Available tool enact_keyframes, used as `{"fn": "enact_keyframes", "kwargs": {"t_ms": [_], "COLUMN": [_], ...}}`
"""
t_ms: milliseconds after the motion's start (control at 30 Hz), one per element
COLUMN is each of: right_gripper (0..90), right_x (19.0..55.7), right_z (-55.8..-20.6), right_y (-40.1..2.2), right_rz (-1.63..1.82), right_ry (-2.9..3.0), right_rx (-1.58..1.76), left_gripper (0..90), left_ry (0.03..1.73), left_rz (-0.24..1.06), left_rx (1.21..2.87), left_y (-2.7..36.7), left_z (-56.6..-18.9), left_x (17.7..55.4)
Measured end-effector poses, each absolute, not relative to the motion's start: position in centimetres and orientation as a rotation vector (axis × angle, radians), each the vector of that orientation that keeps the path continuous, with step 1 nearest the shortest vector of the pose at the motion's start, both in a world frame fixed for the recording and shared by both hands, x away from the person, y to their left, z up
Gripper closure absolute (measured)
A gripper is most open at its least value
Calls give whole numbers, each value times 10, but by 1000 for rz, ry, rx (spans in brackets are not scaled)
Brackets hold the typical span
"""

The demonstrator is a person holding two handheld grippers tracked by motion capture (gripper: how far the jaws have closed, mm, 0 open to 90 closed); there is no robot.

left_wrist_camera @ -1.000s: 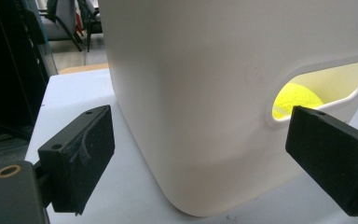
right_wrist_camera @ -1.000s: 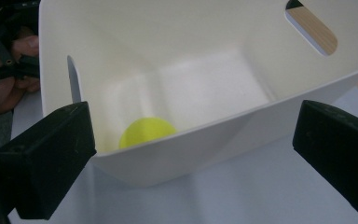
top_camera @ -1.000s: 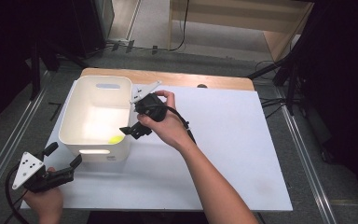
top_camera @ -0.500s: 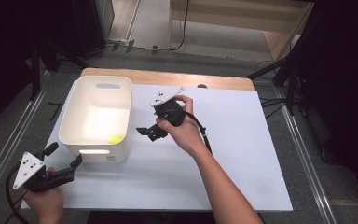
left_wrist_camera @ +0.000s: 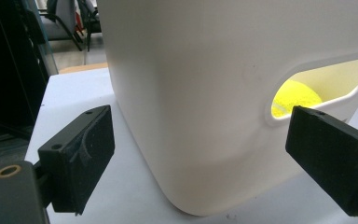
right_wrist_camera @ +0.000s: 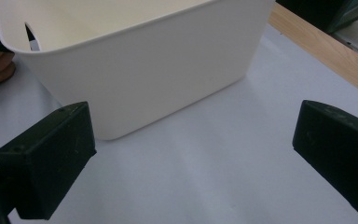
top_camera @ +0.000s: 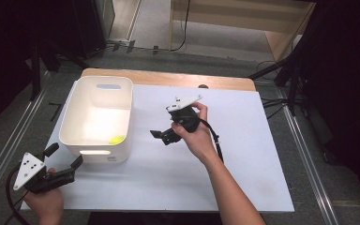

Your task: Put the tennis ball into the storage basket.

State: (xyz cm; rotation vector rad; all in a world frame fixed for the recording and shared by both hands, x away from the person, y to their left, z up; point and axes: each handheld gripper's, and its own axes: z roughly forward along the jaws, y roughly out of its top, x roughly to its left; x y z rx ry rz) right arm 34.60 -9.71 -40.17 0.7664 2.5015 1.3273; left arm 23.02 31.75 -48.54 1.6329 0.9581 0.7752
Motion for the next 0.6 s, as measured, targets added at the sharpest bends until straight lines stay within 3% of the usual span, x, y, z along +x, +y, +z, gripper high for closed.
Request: {"fn": "enact_keyframes", "kwargs": {"t_ms": [600], "right_gripper": [0], "right_x": [331], "right_z": [-430], "right_y": [-146], "right_rz": [1377], "right_ry": [2404], "right_rx": [889], "left_gripper": [79], "left_ry": [957], "left_rz": [774], "left_rx": [1634], "left_y": [317], "left_z": [-485], "left_x": [230]}}
